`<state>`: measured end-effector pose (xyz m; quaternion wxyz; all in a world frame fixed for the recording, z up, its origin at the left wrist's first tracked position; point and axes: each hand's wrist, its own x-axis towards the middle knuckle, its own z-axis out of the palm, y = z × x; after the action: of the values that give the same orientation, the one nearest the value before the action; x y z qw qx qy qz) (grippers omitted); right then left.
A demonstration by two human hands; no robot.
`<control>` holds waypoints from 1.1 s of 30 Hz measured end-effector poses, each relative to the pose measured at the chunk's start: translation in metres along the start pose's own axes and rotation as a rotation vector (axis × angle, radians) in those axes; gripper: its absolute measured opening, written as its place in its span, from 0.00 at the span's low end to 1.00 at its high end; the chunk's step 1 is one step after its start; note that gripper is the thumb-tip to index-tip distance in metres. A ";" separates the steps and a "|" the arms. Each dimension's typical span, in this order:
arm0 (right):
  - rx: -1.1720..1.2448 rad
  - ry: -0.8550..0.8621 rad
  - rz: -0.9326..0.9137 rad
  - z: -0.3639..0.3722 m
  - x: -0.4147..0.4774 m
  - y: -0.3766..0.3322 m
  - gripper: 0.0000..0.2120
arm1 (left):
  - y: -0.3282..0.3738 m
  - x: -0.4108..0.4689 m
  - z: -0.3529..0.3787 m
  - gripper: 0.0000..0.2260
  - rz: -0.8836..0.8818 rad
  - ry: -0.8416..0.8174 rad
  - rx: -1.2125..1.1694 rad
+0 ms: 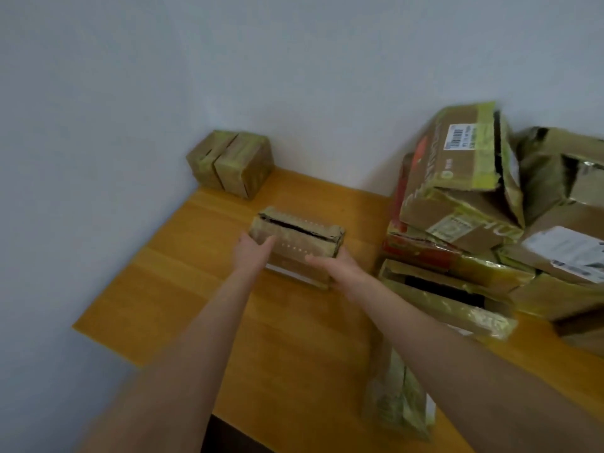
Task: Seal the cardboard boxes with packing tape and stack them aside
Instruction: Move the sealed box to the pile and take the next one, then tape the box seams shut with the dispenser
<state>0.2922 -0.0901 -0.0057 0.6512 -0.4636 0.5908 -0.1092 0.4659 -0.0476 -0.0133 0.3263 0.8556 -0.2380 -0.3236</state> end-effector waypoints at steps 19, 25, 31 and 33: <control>-0.138 0.334 -0.542 -0.100 -0.150 0.010 0.33 | 0.075 -0.175 0.005 0.15 0.346 0.606 -0.502; -0.176 0.425 -0.551 -0.208 -0.203 0.087 0.26 | 0.081 -0.281 0.092 0.11 0.390 0.491 -0.435; -0.228 0.543 -0.460 -0.314 -0.234 0.164 0.22 | 0.073 -0.359 0.179 0.09 0.498 0.287 -0.244; -0.238 0.581 -0.410 -0.336 -0.241 0.190 0.22 | 0.063 -0.372 0.203 0.12 0.532 0.234 -0.164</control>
<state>-0.1441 0.0203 0.0589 0.3627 -0.5943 0.6544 -0.2950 0.0572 0.0580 0.0628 0.4930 0.7653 -0.3879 -0.1443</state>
